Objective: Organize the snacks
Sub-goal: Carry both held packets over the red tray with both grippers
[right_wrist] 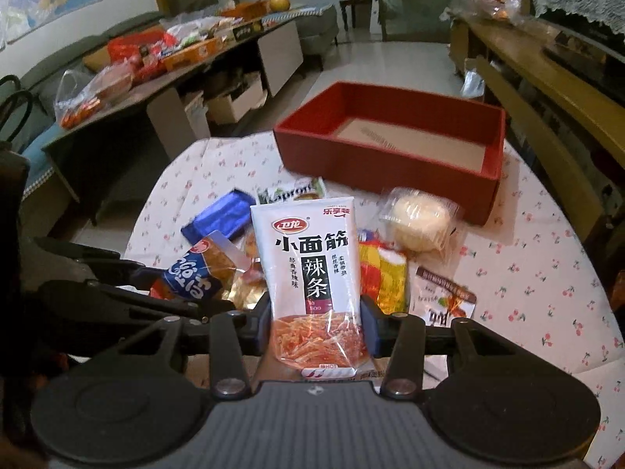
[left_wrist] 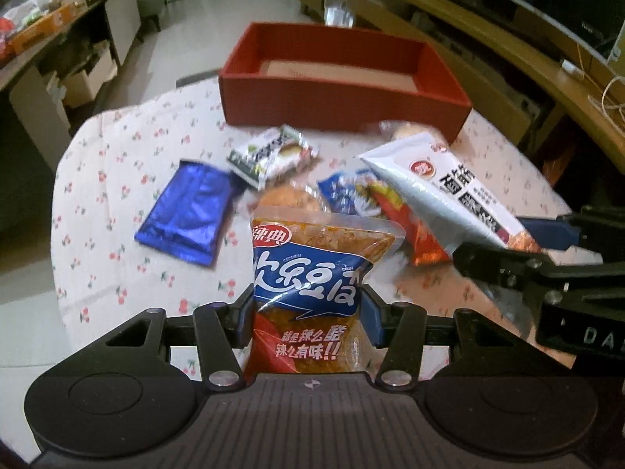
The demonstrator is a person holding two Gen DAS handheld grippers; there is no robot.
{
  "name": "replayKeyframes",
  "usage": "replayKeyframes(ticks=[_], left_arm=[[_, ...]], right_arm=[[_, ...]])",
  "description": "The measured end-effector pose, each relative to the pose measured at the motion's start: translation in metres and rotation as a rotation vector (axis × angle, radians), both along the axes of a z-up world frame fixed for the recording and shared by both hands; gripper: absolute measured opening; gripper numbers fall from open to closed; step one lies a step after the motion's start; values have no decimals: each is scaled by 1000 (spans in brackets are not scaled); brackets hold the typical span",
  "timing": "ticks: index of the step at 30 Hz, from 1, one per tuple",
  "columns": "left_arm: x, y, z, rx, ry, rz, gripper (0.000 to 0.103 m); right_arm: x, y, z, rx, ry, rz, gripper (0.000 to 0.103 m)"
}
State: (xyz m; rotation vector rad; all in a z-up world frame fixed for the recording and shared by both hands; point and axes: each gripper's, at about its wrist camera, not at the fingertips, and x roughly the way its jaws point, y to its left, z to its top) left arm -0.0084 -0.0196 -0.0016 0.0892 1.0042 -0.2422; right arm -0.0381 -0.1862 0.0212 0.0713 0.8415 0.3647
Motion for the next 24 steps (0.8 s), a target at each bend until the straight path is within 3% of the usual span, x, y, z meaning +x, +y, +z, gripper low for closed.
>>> replayKeyframes(ticks=[24], left_arm=[[72,-31,46,-61,-150,26,60]], right_arm=[[63,-23,34,55,-111,-147,55]])
